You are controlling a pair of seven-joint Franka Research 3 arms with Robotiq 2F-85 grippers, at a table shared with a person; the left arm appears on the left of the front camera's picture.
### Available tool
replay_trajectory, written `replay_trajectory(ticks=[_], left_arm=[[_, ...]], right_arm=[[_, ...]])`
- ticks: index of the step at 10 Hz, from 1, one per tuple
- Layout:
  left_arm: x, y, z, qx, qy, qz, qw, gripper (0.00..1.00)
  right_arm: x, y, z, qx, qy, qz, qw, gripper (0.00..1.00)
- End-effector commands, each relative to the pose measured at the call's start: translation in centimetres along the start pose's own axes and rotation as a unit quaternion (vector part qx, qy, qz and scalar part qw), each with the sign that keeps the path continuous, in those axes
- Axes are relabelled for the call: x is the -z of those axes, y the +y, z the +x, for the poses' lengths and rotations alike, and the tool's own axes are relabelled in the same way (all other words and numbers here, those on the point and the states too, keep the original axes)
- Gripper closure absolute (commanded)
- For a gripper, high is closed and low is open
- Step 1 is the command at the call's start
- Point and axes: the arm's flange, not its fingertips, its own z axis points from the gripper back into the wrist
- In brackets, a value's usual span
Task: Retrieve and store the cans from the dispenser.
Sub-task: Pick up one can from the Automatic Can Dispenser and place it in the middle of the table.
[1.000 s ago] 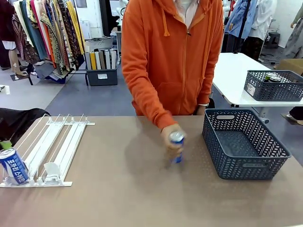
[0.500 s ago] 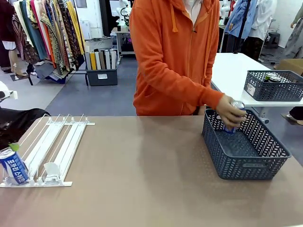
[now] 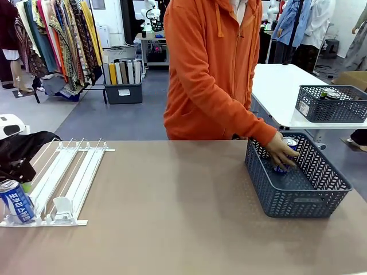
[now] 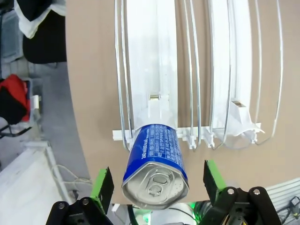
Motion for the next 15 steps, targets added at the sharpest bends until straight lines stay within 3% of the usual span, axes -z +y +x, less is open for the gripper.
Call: replay_trajectory(ticks=[1, 5, 6, 7, 8, 15], left_arm=[[1.0, -0.1, -1.1, -0.009, 0.011, -0.008, 1.0, 0.0], [1.4, 0.2, -0.8, -0.013, 0.001, -0.021, 1.0, 0.0], [1.4, 0.2, -0.8, -0.013, 0.002, -0.02, 1.0, 0.28], [1.4, 0.2, -0.8, -0.013, 0.0, -0.023, 1.0, 0.88], [1.5, 0.1, -0.8, -0.013, 0.0, -0.024, 1.0, 1.0], [0.3, -0.4, -1.2, 0.003, -0.016, -0.024, 1.0, 1.0]], right_arm=[[-0.1, 0.5, -0.1, 0.007, 0.004, 0.001, 1.0, 0.0], [-0.1, 0.5, -0.1, 0.007, 0.004, 0.001, 1.0, 0.0], [-0.1, 0.5, -0.1, 0.007, 0.004, 0.001, 1.0, 0.0], [-0.1, 0.5, -0.1, 0.007, 0.004, 0.001, 1.0, 0.0], [-0.1, 0.5, -0.1, 0.007, 0.004, 0.001, 1.0, 0.0], [-0.1, 0.5, -0.1, 0.007, 0.004, 0.001, 1.0, 0.0]])
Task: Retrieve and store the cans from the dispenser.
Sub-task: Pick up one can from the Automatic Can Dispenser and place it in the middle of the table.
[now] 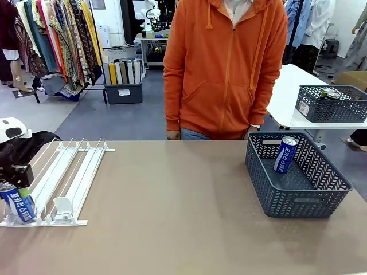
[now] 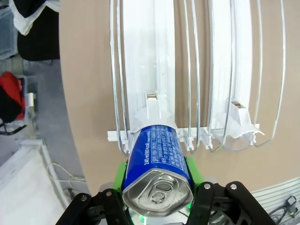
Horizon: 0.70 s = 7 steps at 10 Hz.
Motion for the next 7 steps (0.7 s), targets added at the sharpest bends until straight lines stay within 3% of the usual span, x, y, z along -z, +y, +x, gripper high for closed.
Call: replay_trajectory(ticks=[1, 4, 7], left_arm=[[-2.7, -0.5, -1.9, 0.013, -0.049, -0.003, 0.999, 1.0], [-13.4, -2.0, -4.9, 0.025, -0.117, 0.04, 0.992, 1.0], [-20.1, -2.9, -9.5, 0.056, -0.244, 0.011, 0.968, 1.0]], right_arm=[[-0.1, 0.5, -0.1, 0.007, 0.004, 0.001, 1.0, 0.0], [-0.1, 0.5, -0.1, 0.007, 0.004, 0.001, 1.0, 0.0], [-0.1, 0.5, -0.1, 0.007, 0.004, 0.001, 1.0, 0.0]])
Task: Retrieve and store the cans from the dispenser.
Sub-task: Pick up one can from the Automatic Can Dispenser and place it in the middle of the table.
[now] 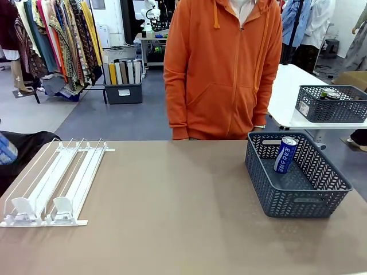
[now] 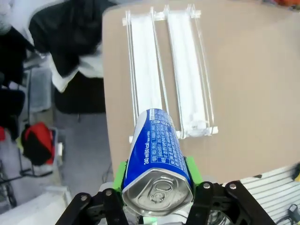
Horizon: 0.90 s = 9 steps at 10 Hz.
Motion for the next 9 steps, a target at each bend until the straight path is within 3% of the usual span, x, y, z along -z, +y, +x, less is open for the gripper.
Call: replay_trajectory(ticks=[1, 2, 3, 8, 9], left_arm=[[-0.6, 0.9, -1.4, 0.002, -0.056, -0.029, 0.998, 1.0], [0.0, 2.1, -1.8, -0.006, -0.047, -0.047, 0.998, 1.0], [-1.9, 0.0, -0.7, 0.001, -0.032, -0.006, 0.999, 1.0], [-1.1, -0.1, -1.1, 0.004, -0.028, -0.011, 1.0, 1.0], [-0.1, -2.1, 0.4, -0.008, -0.025, -0.073, 0.997, 1.0]], right_arm=[[-0.1, 0.5, -0.1, 0.007, 0.004, 0.001, 1.0, 0.0], [-0.1, 0.5, -0.1, 0.007, 0.004, 0.001, 1.0, 0.0], [-0.1, 0.5, -0.1, 0.007, 0.004, 0.001, 1.0, 0.0], [-0.1, 0.5, -0.1, 0.007, 0.004, 0.001, 1.0, 0.0], [-0.1, 0.5, -0.1, 0.007, 0.004, 0.001, 1.0, 0.0]])
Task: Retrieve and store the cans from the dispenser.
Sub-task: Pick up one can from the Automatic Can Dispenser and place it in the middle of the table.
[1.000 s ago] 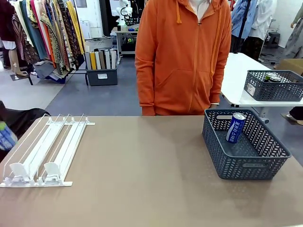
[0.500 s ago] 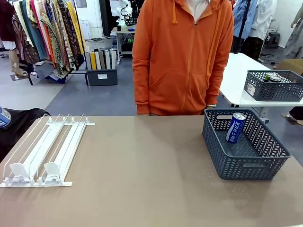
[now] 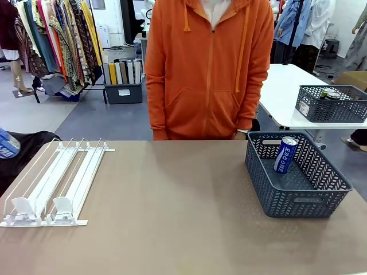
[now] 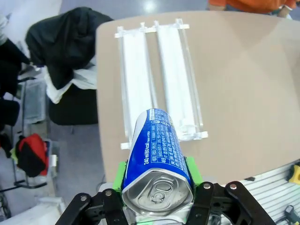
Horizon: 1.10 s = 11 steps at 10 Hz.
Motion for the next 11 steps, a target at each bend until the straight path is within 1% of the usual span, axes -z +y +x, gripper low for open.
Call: replay_trajectory(ticks=[1, 2, 3, 4, 5, 6, 7, 8, 9, 11], left_arm=[[2.2, -5.1, 4.0, 0.012, -0.004, -0.106, 0.994, 1.0], [4.6, -9.6, 6.8, 0.045, 0.028, -0.105, 0.993, 1.0], [7.4, -14.8, 8.9, 0.084, 0.049, -0.105, 0.99, 1.0], [10.2, -19.7, 10.2, 0.115, 0.071, -0.128, 0.983, 1.0], [13.2, -25.3, 10.4, 0.128, 0.086, -0.162, 0.975, 1.0], [15.6, -29.8, 9.6, 0.148, 0.101, -0.158, 0.971, 1.0], [17.7, -33.3, 8.7, 0.173, 0.11, -0.15, 0.967, 1.0], [20.1, -35.9, 8.3, 0.191, 0.129, -0.143, 0.962, 1.0], [22.6, -37.8, 8.3, 0.211, 0.148, -0.123, 0.958, 1.0], [26.2, -38.9, 8.8, 0.219, 0.178, -0.105, 0.953, 1.0]], right_arm=[[-0.1, 0.5, -0.1, 0.007, 0.004, 0.001, 1.0, 0.0], [-0.1, 0.5, -0.1, 0.007, 0.004, 0.001, 1.0, 0.0], [-0.1, 0.5, -0.1, 0.007, 0.004, 0.001, 1.0, 0.0], [-0.1, 0.5, -0.1, 0.007, 0.004, 0.001, 1.0, 0.0], [-0.1, 0.5, -0.1, 0.007, 0.004, 0.001, 1.0, 0.0], [-0.1, 0.5, -0.1, 0.007, 0.004, 0.001, 1.0, 0.0], [-0.1, 0.5, -0.1, 0.007, 0.004, 0.001, 1.0, 0.0], [-0.1, 0.5, -0.1, 0.007, 0.004, 0.001, 1.0, 0.0], [-0.1, 0.5, -0.1, 0.007, 0.004, 0.001, 1.0, 0.0], [-0.1, 0.5, -0.1, 0.007, 0.004, 0.001, 1.0, 0.0]])
